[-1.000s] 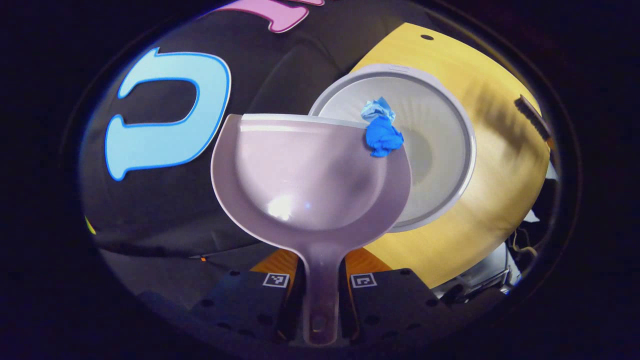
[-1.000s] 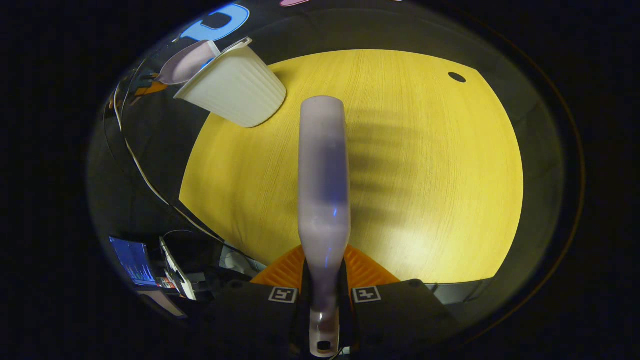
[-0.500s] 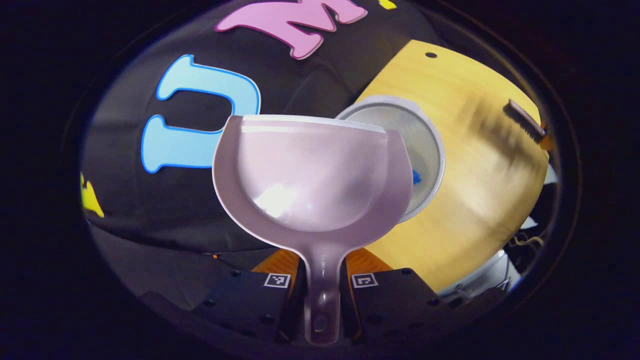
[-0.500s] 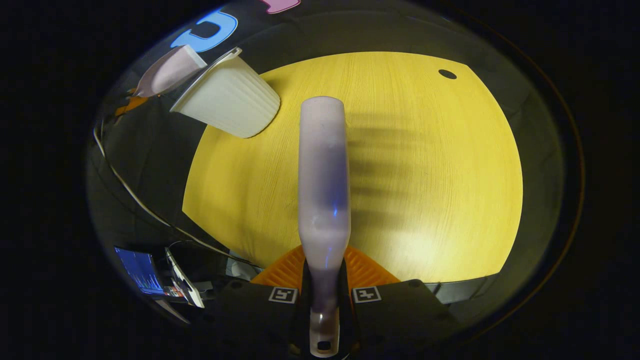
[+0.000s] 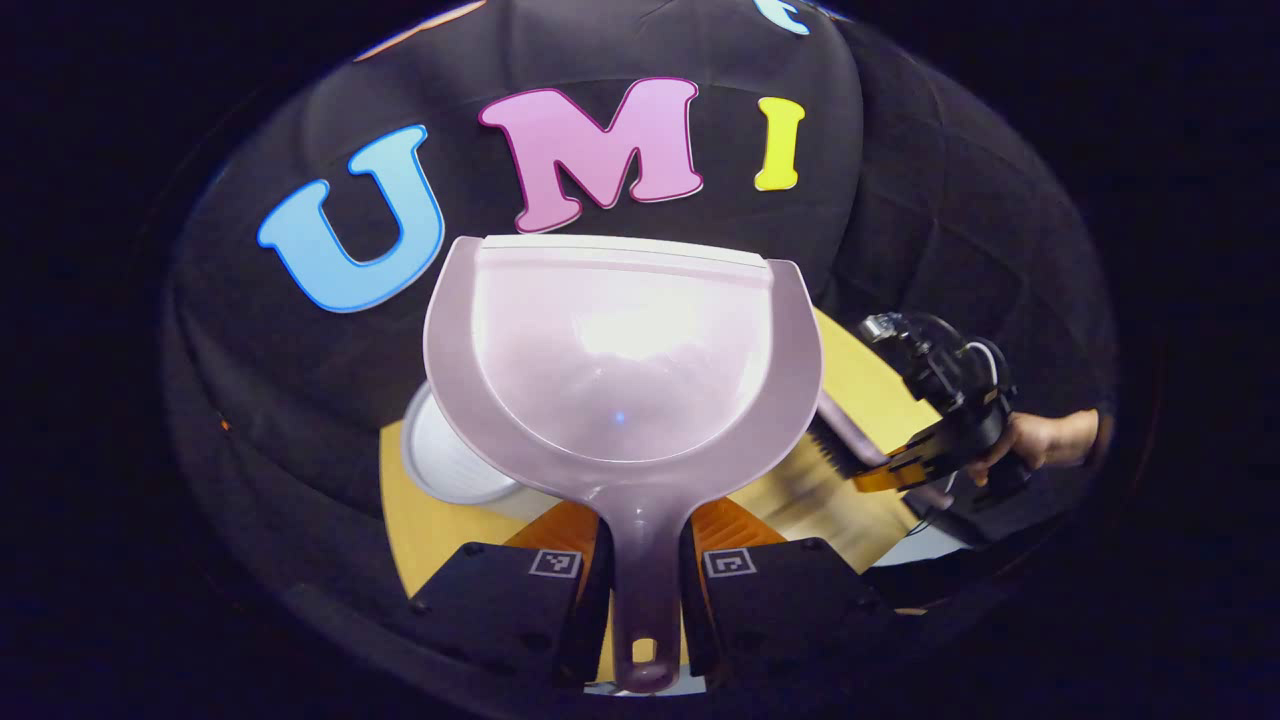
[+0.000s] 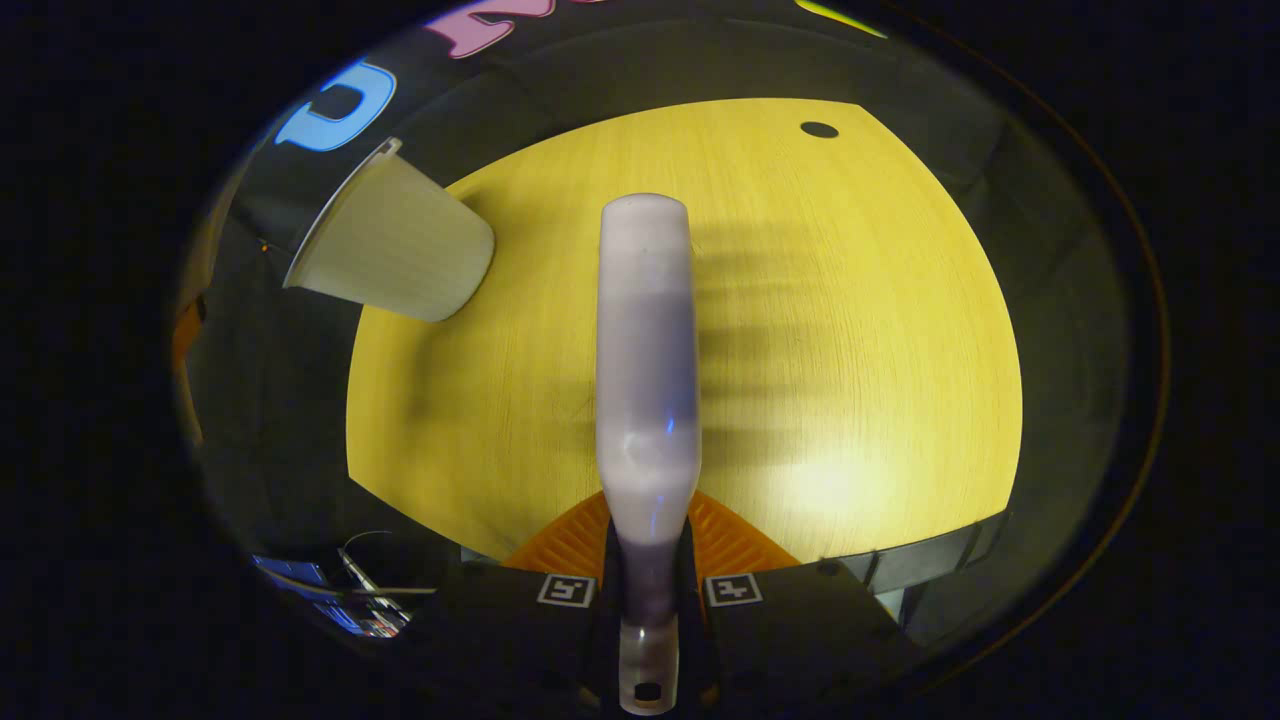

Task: Pick up the small broom and dustpan from the desktop, sweep the trash into the dustpan with the broom, and then empty the trash into the garbage bin.

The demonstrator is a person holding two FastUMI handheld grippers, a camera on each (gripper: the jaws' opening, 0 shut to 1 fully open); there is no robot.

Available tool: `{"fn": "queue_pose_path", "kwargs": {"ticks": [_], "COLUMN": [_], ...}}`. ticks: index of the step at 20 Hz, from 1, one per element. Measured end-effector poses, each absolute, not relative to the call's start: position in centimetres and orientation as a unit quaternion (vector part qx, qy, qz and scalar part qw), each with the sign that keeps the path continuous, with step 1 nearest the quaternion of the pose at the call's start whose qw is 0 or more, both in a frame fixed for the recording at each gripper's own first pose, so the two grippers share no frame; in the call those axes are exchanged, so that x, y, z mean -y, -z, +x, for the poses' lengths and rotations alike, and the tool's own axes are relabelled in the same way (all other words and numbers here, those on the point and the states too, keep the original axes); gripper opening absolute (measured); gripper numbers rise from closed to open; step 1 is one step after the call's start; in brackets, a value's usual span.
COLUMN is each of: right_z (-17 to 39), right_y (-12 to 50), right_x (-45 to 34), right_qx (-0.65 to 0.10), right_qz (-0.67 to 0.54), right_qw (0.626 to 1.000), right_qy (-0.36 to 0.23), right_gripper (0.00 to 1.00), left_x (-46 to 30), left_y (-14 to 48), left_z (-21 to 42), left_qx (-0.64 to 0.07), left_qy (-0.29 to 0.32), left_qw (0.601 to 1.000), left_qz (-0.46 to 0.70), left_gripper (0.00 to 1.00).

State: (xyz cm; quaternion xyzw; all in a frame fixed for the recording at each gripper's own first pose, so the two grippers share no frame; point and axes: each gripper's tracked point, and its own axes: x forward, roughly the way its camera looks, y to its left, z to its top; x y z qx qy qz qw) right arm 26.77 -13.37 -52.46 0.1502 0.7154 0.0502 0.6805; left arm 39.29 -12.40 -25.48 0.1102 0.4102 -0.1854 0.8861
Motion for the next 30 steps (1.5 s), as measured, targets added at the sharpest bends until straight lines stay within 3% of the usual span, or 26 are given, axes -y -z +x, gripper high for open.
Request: {"fn": "queue_pose_path", "kwargs": {"ticks": [4,10,12,15,25,26,27,29,30], "right_z": [26.1,24.3,24.4,24.5,24.6,24.7,24.7,24.5,24.3], "right_y": [56.3,60.7,61.5,61.8,63.3,63.1,63.3,63.5,63.0], "right_x": [13.9,12.9,12.8,12.0,11.8,11.7,11.7,11.8,12.0], "right_qx": [-0.716,-0.744,-0.750,-0.754,-0.779,-0.778,-0.776,-0.776,-0.777], "right_qz": [0.138,0.118,0.101,0.101,0.076,0.078,0.079,0.076,0.075], "right_qw": [0.684,0.657,0.654,0.649,0.623,0.624,0.626,0.626,0.625], "right_qy": [-0.002,0.012,0.011,0.017,0.008,0.012,0.015,0.022,0.021], "right_gripper": [0.26,0.26,0.26,0.26,0.26,0.19,0.27,0.29,0.24], "left_x": [17.6,17.3,17.8,17.8,17.5,17.4,17.4,17.8,17.5], "left_y": [34.5,48.2,50.8,51.9,51.9,51.9,51.9,51.7,51.6], "left_z": [37.3,38.3,37.7,36.6,36.4,36.5,36.5,36.2,36.3], "left_qx": [-0.472,-0.551,-0.579,-0.599,-0.627,-0.629,-0.628,-0.631,-0.631], "left_qy": [0.209,0.105,0.092,0.069,0.046,0.046,0.047,0.059,0.056], "left_qw": [0.857,0.826,0.810,0.796,0.776,0.775,0.775,0.772,0.773], "left_qz": [0.011,0.043,0.005,-0.058,-0.052,-0.045,-0.042,-0.050,-0.047], "left_gripper": [0.28,0.29,0.28,0.29,0.29,0.29,0.31,0.31,0.36]}}
